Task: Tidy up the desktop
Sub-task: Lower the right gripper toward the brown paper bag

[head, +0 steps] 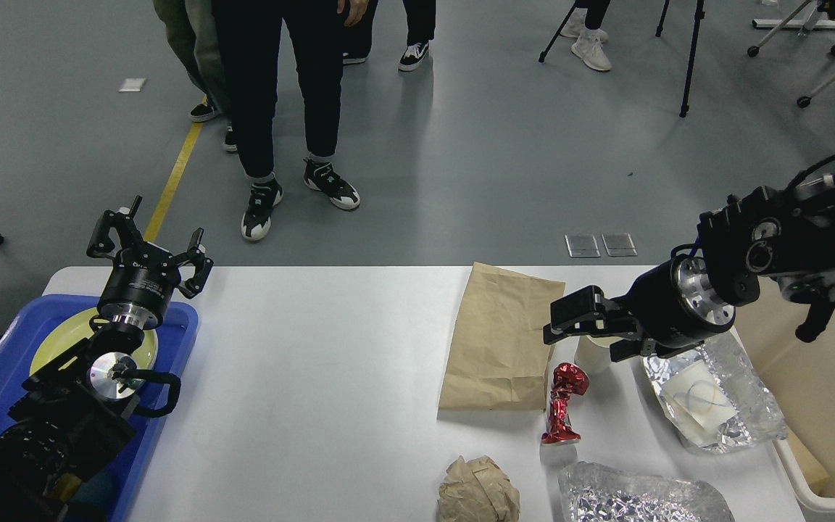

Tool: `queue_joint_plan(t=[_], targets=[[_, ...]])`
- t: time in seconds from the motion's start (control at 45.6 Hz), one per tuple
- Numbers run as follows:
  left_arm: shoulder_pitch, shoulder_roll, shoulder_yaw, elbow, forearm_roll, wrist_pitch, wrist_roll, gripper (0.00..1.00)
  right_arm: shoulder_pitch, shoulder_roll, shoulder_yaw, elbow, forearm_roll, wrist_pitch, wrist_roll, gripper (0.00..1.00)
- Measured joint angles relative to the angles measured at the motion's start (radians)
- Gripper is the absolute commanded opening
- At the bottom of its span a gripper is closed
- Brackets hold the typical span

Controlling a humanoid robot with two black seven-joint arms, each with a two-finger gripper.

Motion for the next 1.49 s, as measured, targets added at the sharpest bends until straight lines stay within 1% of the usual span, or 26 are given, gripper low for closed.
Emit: queue_joint_plan(t=[0.197, 0.614, 0.942, 1.249, 1.49], targets=[[0.000, 0.000, 0.000, 0.000, -0.001, 0.000, 0.000, 0.96, 0.064, -0.008, -0.011, 0.030, 0.002, -0.004, 0.000, 1.00], [0.001, 0.000, 0.000, 0.000, 0.000, 0.000, 0.000, 0.96, 0.088, -0.112, -0.003, 0.034, 0.001, 0.014, 0.001, 1.00], [0.001, 0.000, 0.000, 0.000, 0.000, -0.001, 0.000, 0.96, 0.073, -0.134, -0.012, 0.034, 0.001, 0.019, 0.001, 1.00], [0.001, 0.000, 0.000, 0.000, -0.001, -0.001, 0.000, 0.96, 0.067, -0.133, -0.006, 0.033, 0.001, 0.018, 0.001, 1.00], [0.001, 0.000, 0.000, 0.000, -0.001, -0.001, 0.000, 0.96, 0.015, -0.079, -0.006, 0.014, -0.003, 0.009, 0.002, 1.00]])
